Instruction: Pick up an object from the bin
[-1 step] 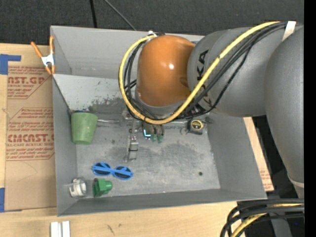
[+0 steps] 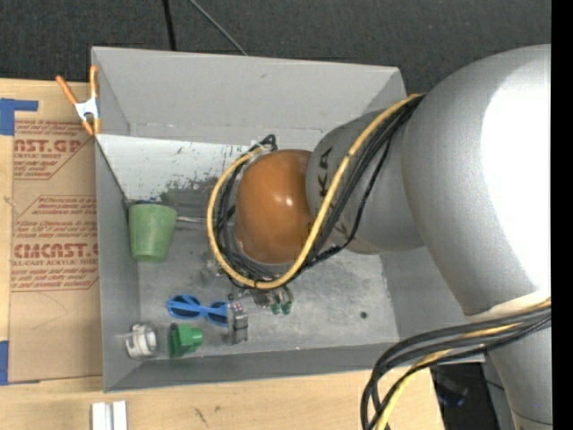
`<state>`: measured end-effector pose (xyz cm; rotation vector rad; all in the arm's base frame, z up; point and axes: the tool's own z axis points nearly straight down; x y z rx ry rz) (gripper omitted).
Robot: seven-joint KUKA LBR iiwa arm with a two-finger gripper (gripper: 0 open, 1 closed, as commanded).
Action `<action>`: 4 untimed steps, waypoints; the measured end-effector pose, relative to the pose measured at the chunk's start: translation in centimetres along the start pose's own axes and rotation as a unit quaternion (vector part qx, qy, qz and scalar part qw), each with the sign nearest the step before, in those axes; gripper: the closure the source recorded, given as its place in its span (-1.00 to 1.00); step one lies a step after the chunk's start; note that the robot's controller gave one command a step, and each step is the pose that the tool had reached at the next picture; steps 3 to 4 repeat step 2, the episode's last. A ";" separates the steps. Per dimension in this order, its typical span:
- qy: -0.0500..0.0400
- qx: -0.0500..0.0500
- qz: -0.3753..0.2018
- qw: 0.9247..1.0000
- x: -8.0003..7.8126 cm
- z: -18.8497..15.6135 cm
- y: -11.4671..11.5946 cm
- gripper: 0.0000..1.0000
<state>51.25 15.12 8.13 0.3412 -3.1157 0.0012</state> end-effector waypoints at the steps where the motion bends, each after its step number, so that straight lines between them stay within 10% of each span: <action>1: -0.003 -0.001 0.001 1.000 -0.2 -0.4 0.0 1.00; 2: -0.010 0.000 -0.022 1.000 -1.1 -19.3 -0.7 1.00; 4: -0.010 0.000 -0.022 1.000 -1.1 -19.3 -0.7 1.00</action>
Offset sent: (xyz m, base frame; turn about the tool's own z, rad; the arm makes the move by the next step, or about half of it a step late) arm 0.0000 0.0000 0.0000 0.0000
